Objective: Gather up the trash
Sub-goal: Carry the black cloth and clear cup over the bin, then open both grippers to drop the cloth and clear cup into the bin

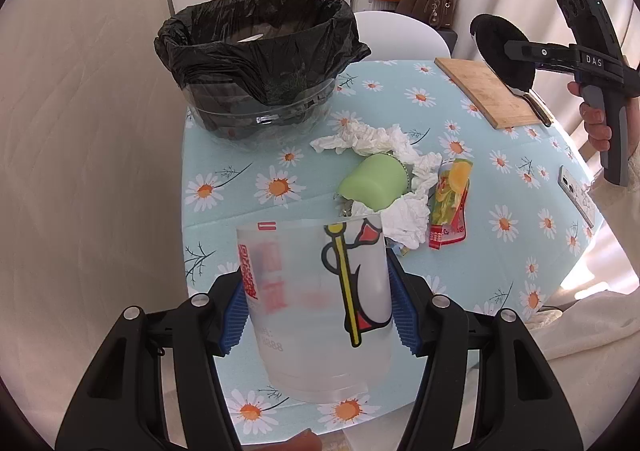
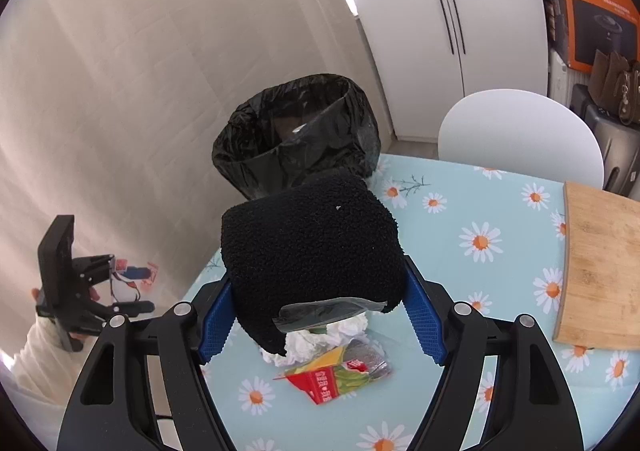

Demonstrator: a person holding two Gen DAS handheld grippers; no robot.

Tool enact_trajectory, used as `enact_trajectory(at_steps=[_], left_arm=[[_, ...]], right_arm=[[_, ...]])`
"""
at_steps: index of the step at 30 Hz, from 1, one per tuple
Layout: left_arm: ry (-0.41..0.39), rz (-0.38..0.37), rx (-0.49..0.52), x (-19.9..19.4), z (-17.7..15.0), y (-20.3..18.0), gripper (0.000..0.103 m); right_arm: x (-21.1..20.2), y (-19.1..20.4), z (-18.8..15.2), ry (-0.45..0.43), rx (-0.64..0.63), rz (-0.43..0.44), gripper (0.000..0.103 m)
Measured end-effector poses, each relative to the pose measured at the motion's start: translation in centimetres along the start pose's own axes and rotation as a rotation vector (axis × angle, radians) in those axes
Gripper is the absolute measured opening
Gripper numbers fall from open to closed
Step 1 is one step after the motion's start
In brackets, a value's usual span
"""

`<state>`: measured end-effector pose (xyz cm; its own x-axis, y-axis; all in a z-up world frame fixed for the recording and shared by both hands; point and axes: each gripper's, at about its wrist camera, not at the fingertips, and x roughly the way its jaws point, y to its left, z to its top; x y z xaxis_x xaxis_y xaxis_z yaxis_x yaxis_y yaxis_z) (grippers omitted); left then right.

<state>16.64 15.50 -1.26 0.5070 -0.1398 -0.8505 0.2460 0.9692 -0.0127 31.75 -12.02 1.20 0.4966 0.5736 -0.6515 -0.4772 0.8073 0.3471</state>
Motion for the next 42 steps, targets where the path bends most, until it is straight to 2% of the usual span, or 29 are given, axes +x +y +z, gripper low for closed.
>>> enact_trajectory(at_steps=[9, 16, 23, 30, 35, 42], left_arm=[[-0.039, -0.012, 0.099, -0.2, 4.3, 4.3, 0.061], [-0.127, -0.019, 0.139, -1.3, 8.4, 7.5, 0.061], [-0.194, -0.014, 0.203, -2.0, 12.7, 9.7, 0.061], [-0.247, -0.081, 0.242, -1.4, 16.4, 11.2, 0.061], [-0.255, -0.118, 0.297, 0.1, 18.9, 11.5, 0.061], [-0.245, -0.173, 0.322, 3.0, 21.5, 12.3, 0.061]], right_arm=[[-0.1, 2.6, 4.2, -0.061, -0.034, -0.084, 0.07], [0.7, 4.7, 7.3, -0.097, -0.068, -0.113, 0.07], [2.8, 7.2, 10.1, -0.097, -0.128, -0.149, 0.07], [4.8, 8.5, 12.8, -0.092, -0.157, -0.168, 0.07], [6.3, 9.1, 14.5, -0.085, -0.16, -0.195, 0.07], [8.9, 9.5, 16.2, -0.057, -0.153, -0.219, 0.07]])
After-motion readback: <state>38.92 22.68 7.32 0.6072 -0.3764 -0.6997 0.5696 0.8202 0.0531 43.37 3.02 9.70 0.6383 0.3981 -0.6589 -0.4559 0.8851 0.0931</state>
